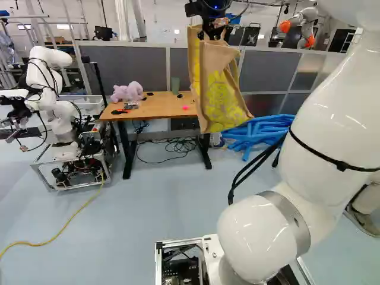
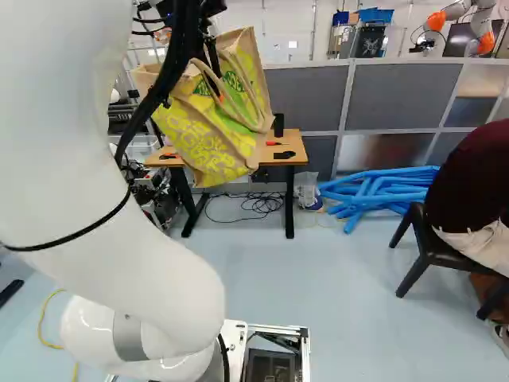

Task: Pick up the bag on the ground and place it on the table

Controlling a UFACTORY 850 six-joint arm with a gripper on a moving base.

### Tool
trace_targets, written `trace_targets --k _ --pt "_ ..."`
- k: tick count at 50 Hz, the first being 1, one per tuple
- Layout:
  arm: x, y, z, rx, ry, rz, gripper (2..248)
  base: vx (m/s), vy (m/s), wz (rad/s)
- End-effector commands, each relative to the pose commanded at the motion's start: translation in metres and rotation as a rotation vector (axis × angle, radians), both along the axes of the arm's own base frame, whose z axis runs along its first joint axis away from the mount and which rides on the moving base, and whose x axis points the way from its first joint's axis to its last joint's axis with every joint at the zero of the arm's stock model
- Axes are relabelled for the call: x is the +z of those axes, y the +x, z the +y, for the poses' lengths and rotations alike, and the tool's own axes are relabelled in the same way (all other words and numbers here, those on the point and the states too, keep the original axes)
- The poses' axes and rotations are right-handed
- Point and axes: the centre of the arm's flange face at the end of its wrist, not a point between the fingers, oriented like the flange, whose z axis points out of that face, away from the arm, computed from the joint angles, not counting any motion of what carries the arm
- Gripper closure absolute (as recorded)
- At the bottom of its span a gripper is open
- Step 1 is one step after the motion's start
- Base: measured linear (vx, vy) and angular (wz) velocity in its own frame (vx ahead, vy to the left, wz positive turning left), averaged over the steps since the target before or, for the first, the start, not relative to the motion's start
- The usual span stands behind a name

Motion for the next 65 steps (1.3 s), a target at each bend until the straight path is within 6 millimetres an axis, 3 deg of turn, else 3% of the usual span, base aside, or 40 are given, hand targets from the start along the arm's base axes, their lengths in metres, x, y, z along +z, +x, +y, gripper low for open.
trace_targets --k 65 --pt "0.0 0.0 0.0 0.0 0.0 0.0 228 0.192 0.092 -0.029"
